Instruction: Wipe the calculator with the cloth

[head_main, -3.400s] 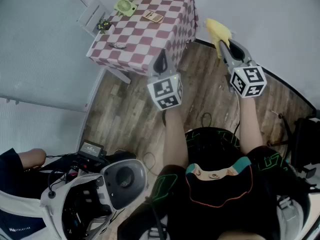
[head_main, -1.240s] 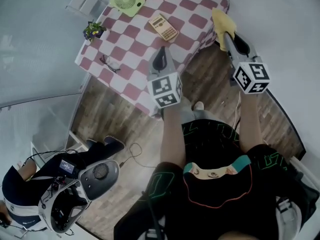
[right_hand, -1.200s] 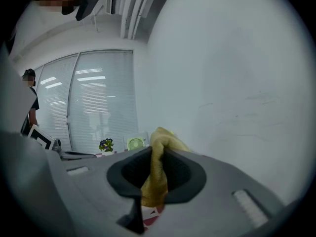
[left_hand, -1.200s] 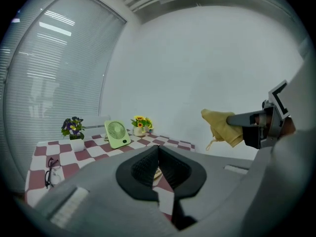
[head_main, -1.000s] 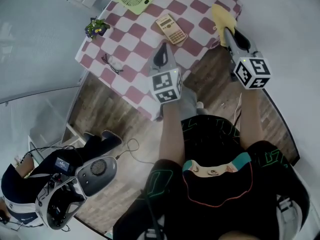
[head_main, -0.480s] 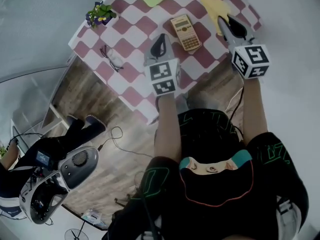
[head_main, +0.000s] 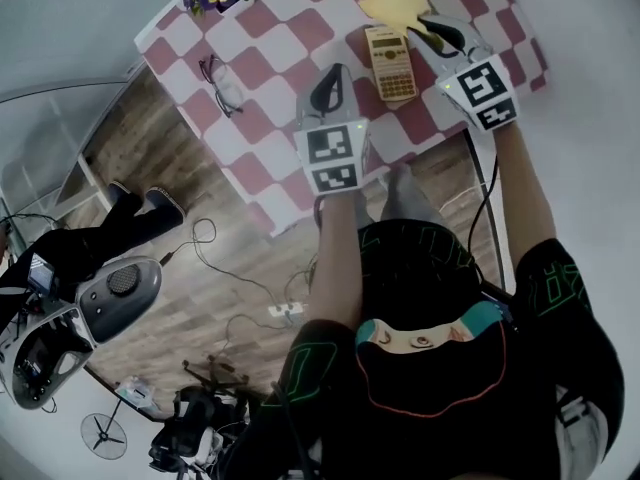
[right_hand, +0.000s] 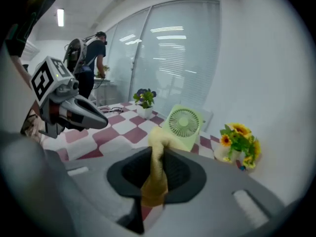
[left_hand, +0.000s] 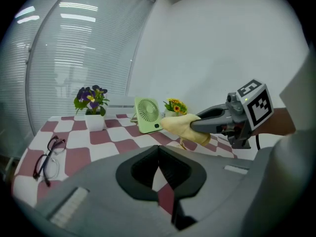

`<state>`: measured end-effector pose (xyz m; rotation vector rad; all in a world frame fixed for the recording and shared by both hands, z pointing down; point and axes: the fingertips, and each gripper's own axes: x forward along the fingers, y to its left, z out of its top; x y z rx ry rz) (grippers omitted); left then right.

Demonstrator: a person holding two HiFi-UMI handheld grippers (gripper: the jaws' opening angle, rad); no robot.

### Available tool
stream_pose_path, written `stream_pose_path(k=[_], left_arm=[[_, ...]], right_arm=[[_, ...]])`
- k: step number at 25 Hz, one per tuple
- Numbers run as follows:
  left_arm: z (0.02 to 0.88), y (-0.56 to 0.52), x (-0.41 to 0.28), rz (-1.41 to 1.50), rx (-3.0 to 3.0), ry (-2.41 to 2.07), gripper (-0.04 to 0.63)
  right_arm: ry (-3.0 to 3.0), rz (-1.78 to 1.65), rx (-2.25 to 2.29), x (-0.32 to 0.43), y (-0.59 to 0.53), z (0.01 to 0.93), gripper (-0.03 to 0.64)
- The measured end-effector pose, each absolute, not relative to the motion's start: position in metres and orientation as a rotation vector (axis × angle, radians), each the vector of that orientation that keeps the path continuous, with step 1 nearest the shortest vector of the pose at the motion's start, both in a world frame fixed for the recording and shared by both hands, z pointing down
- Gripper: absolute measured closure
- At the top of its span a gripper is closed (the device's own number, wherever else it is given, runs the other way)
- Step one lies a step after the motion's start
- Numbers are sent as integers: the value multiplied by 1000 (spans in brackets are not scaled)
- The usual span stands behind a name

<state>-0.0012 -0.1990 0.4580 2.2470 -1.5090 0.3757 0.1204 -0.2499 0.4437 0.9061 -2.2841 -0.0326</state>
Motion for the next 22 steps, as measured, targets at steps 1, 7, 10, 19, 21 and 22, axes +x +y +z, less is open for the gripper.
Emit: stream_pose_path(k=[1, 7, 10, 19, 21, 22], left_arm=[[460, -198, -2, 368, 2231, -1523, 584], [475, -184, 6, 334, 2158, -1557, 584], [477, -181, 11, 315, 2141, -1574, 584], [477, -164, 13, 296, 2069, -1654, 584], [476, -159, 14, 292, 2059, -1666, 584], [476, -157, 15, 289, 2054, -1671, 584]], right_arm=[[-2273, -65, 855, 116, -254, 451, 554], [-2163, -264, 614, 100, -259, 488, 554], [-2115, -323, 522, 93, -257, 503, 554], [-2119, -343, 328, 86, -223, 522, 554], [-2124, -351, 285, 86, -215, 522, 554], [-2128, -353, 266, 87, -211, 522, 554]])
